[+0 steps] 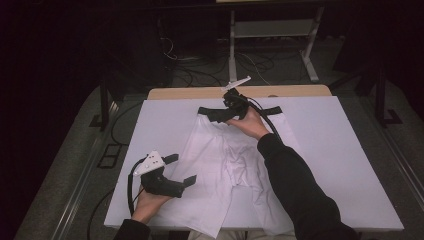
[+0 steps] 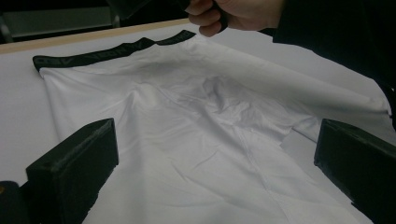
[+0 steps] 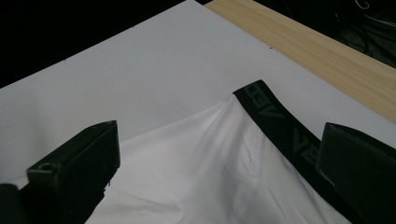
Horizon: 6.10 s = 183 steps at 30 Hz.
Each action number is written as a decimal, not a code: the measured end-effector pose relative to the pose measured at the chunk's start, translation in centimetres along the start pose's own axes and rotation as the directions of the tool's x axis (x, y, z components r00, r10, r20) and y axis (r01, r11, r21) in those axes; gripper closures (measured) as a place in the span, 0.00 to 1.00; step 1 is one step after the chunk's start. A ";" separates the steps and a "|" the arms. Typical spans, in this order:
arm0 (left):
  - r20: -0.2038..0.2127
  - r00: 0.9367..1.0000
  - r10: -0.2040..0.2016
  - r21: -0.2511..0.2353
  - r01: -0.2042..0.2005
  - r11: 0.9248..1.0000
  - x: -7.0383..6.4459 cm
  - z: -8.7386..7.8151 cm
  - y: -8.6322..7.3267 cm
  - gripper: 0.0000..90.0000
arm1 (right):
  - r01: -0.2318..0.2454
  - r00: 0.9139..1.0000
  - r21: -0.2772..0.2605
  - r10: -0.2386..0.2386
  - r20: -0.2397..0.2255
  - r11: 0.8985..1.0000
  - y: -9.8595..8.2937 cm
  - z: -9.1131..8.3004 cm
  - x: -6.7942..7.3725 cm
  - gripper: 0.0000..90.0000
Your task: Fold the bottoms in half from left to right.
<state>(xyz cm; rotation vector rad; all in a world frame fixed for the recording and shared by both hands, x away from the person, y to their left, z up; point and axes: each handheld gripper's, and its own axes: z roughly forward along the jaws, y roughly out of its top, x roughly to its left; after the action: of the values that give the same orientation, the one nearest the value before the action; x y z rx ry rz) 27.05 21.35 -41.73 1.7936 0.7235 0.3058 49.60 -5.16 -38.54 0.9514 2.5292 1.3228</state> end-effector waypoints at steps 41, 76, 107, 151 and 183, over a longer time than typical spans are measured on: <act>0.015 1.000 0.001 -0.013 -0.001 1.000 -0.1 -0.1 0.1 0.00 | -0.063 0.996 0.023 0.061 0.063 0.998 1.3 9.8 -0.8 0.00; 0.027 1.000 0.005 -0.007 -0.005 1.000 -0.1 0.2 0.1 0.00 | -0.045 0.968 0.087 0.022 0.250 0.995 1.4 12.6 -0.9 0.60; -0.051 0.996 -0.072 0.098 0.077 0.992 0.5 -1.4 -0.3 0.00 | -0.113 0.986 0.033 0.107 0.131 0.993 0.5 10.0 -1.1 0.95; -0.082 0.991 -0.102 0.291 0.122 0.949 1.2 -5.7 -3.0 0.00 | -0.093 0.985 0.011 0.090 0.145 0.996 0.5 8.9 -1.0 0.95; 0.007 0.984 -0.177 0.414 0.158 0.896 1.2 -7.6 -5.8 0.29 | -0.106 0.987 0.006 0.105 0.122 0.994 0.5 8.5 -1.5 0.95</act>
<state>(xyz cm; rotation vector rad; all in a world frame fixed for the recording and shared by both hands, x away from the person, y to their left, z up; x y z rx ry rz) 22.03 29.08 -44.65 2.1094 0.9582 -0.0092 54.33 0.03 -43.54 1.1464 2.4296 1.2356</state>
